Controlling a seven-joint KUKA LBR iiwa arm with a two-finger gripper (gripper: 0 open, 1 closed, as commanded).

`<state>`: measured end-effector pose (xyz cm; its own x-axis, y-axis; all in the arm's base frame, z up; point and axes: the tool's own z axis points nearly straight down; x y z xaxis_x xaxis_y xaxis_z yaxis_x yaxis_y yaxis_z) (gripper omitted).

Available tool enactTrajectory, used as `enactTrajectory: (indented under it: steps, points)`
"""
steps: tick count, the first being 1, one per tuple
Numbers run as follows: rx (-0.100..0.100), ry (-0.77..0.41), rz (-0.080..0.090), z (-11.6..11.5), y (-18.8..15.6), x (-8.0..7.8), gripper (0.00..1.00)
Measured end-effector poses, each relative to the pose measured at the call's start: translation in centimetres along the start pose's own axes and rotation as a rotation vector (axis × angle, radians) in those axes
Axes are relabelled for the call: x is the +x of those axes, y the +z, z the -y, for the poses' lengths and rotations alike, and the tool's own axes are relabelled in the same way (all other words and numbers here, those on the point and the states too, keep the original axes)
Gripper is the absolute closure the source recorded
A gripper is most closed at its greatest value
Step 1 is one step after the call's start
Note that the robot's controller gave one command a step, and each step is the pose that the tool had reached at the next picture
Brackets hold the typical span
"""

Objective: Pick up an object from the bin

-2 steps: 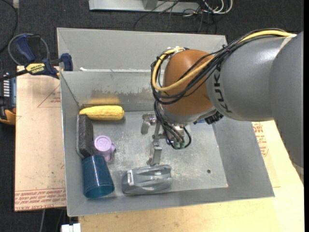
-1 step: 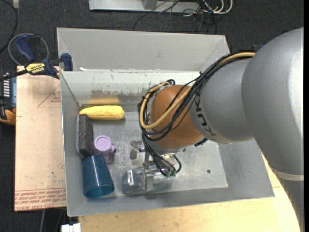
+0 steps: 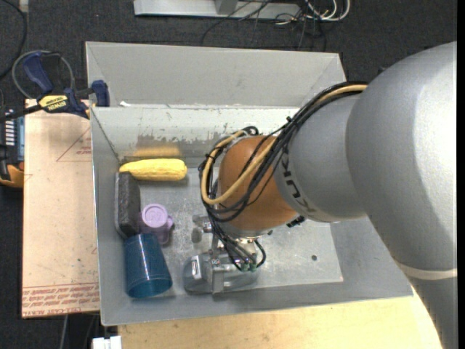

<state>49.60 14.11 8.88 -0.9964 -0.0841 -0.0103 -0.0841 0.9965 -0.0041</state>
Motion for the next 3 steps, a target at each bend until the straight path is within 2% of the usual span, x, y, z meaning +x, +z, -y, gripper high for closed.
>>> enactTrajectory:
  steps: [1,2,3]
  points:
    - [-0.022,0.059,-0.012,8.0,1.2,-2.7,0.00]
    - [-0.013,0.040,-0.008,0.8,-3.4,-0.9,0.00]
    - [-0.012,0.043,-0.009,1.0,-3.4,-0.8,0.00]
